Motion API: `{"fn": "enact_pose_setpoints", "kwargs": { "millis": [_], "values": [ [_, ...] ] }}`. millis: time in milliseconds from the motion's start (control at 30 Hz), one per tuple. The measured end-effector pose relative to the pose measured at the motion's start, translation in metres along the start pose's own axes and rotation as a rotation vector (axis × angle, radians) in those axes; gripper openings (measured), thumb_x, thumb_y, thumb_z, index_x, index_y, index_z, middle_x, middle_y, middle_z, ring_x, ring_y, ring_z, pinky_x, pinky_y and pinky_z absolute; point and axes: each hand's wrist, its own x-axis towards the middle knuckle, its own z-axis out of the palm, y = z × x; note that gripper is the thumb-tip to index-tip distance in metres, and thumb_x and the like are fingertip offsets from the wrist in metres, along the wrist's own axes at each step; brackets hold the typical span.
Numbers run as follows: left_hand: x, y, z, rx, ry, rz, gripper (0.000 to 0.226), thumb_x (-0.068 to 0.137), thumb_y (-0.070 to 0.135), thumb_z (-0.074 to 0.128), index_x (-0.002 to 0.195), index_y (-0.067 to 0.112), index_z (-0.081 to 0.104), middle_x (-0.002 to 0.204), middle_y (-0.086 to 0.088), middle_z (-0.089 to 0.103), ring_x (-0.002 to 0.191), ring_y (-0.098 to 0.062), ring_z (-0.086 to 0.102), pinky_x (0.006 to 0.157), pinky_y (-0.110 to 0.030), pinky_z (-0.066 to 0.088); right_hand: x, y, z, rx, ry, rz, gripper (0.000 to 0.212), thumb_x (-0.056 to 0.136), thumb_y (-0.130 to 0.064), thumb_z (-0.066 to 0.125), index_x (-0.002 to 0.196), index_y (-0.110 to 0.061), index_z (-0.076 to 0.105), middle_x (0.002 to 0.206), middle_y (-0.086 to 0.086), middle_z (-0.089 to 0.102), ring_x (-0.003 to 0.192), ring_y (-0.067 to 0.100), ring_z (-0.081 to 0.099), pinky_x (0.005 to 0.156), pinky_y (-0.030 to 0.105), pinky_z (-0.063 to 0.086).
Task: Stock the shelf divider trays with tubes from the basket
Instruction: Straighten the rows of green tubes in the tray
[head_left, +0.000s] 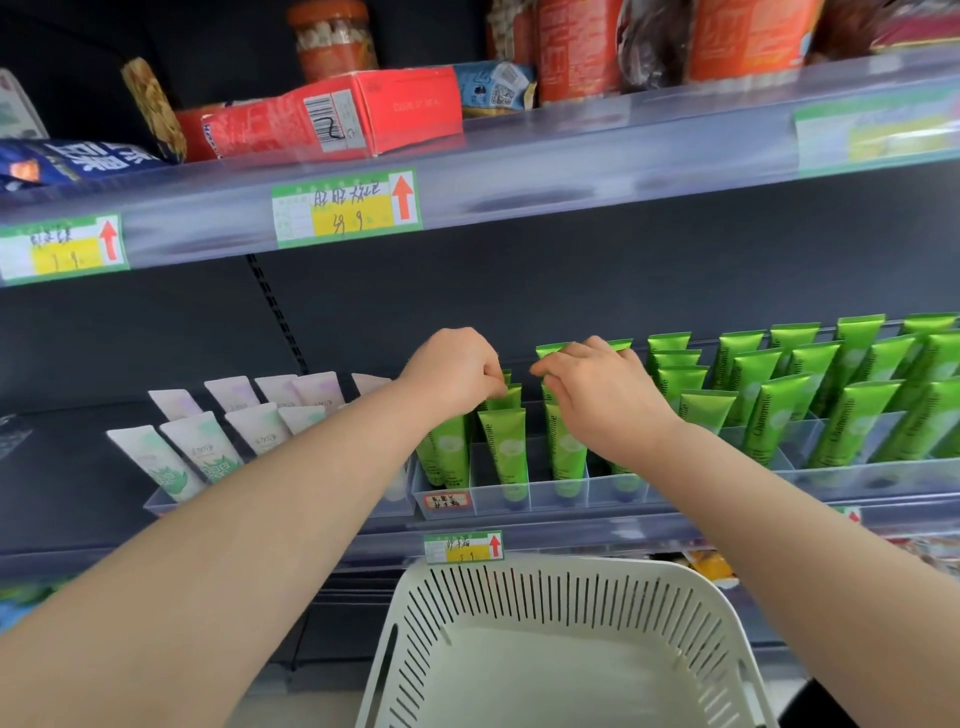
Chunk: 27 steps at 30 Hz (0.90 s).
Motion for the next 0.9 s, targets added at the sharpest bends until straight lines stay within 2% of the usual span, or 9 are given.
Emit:
{"fn": "enact_pose_setpoints", "kwargs": {
  "millis": [133,200,367,533,800,900],
  "values": [
    [0.002,-0.001,-0.005,-0.093,0.101,-0.056,0.011,0.085,0.02,0.066,0.079,0.018,0.075,0.079,0.011,0.068,0.081,-0.014,0.063,0.077,-0.036,0.054,0.004,-0.001,0.002,0.0,0.003,-0.012,0.031,0.1,-0.026,0.037,0.124,-0.024,0.057,0.118,-0.002,0.061,0.111,0.022,0.047,0.085,0.04,0.038],
    [0.004,-0.001,-0.006,-0.031,0.153,-0.07,0.01,0.086,0.016,0.065,0.084,0.016,0.075,0.086,0.003,0.071,0.086,-0.019,0.065,0.078,-0.039,0.055,0.005,-0.001,0.003,-0.009,0.006,-0.015,0.031,0.1,-0.028,0.038,0.124,-0.024,0.057,0.117,-0.002,0.062,0.11,0.022,0.047,0.084,0.04,0.037],
    [0.01,-0.001,-0.003,0.109,0.01,-0.124,0.02,0.087,0.013,0.067,0.101,0.027,0.074,0.104,0.003,0.069,0.097,-0.022,0.063,0.08,-0.033,0.053,0.005,0.001,0.003,-0.01,-0.012,-0.021,0.03,0.1,-0.028,0.038,0.12,-0.026,0.06,0.116,-0.003,0.061,0.112,0.022,0.047,0.085,0.039,0.038],
    [0.015,0.007,0.002,0.115,0.056,-0.105,0.028,0.09,0.007,0.06,0.103,0.027,0.073,0.107,0.003,0.069,0.098,-0.022,0.062,0.083,-0.034,0.053,0.003,0.006,0.002,-0.011,-0.027,-0.01,0.031,0.1,-0.029,0.037,0.12,-0.026,0.06,0.116,-0.004,0.061,0.112,0.021,0.046,0.086,0.038,0.038],
    [0.018,0.004,0.007,0.084,0.071,-0.15,0.017,0.088,0.019,0.066,0.099,0.03,0.074,0.109,0.006,0.069,0.103,-0.022,0.061,0.083,-0.031,0.051,0.004,0.008,0.003,-0.006,-0.037,-0.001,0.03,0.099,-0.028,0.038,0.12,-0.027,0.06,0.116,-0.004,0.062,0.113,0.021,0.045,0.087,0.04,0.038],
    [0.018,0.001,0.007,0.07,0.063,-0.136,0.013,0.087,0.024,0.067,0.094,0.031,0.075,0.104,0.009,0.07,0.1,-0.02,0.061,0.076,-0.028,0.047,0.006,0.005,0.005,-0.001,-0.037,-0.005,0.03,0.099,-0.028,0.037,0.118,-0.026,0.06,0.115,-0.004,0.062,0.112,0.021,0.046,0.086,0.039,0.038]
  ]
}}
